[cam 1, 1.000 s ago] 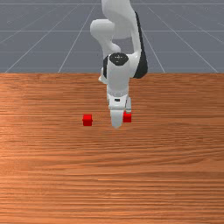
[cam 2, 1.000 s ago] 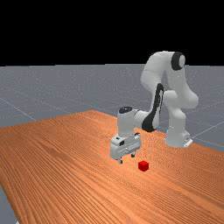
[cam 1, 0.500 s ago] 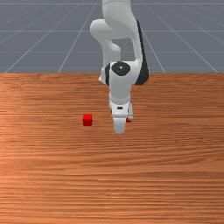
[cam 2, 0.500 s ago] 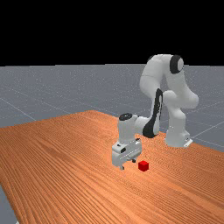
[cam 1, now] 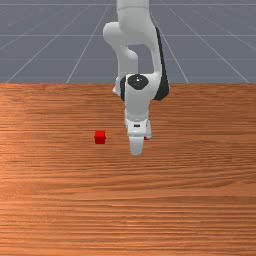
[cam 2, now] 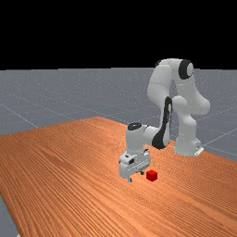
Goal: Stack all the cube
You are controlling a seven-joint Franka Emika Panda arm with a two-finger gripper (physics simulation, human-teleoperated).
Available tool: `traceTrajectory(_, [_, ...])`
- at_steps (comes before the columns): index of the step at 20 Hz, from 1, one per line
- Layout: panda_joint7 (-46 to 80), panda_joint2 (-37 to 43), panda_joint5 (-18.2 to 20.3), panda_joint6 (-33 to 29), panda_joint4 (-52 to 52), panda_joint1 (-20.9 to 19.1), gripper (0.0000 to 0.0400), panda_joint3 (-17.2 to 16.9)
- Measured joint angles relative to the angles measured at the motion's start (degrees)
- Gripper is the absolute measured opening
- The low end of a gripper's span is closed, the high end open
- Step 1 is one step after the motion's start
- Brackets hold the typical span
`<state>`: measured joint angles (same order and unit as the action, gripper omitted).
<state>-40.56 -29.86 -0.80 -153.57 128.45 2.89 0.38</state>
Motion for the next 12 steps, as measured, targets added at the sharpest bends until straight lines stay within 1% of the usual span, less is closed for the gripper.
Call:
traceTrajectory(4, [-0.1, 1.0, 0.1, 0.9, 1.5, -0.1, 0.04, 0.1])
traceTrajectory(5, [-0.1, 0.1, 0.1, 1.0, 0.9, -0.1, 0.04, 0.2])
traceTrajectory(6, [-0.2, -1.0, 0.1, 1.0, -0.4, -0.1, 0.0336, 0.2])
traceTrajectory(7, [-0.3, -2.0, 0.0, 0.2, -1.7, -0.2, 0.0258, 0.1])
traceTrajectory(8, [-0.3, -2.7, -0.1, -1.8, -2.0, -0.2, 0.0179, 0.1])
traceTrajectory(9, [-0.3, -3.2, -0.2, -3.7, -2.4, -0.1, 0.0112, 0.0])
traceTrajectory(10, [-0.2, -2.4, -0.2, -5.2, -0.5, -0.1, 0.0213, 0.0])
traceTrajectory(11, [0.9, -1.6, -0.9, -7.2, 1.5, 1.0, 0.0287, -1.1])
traceTrajectory(12, [0.7, -1.0, -0.8, -8.0, 3.0, 0.9, 0.0332, -0.9])
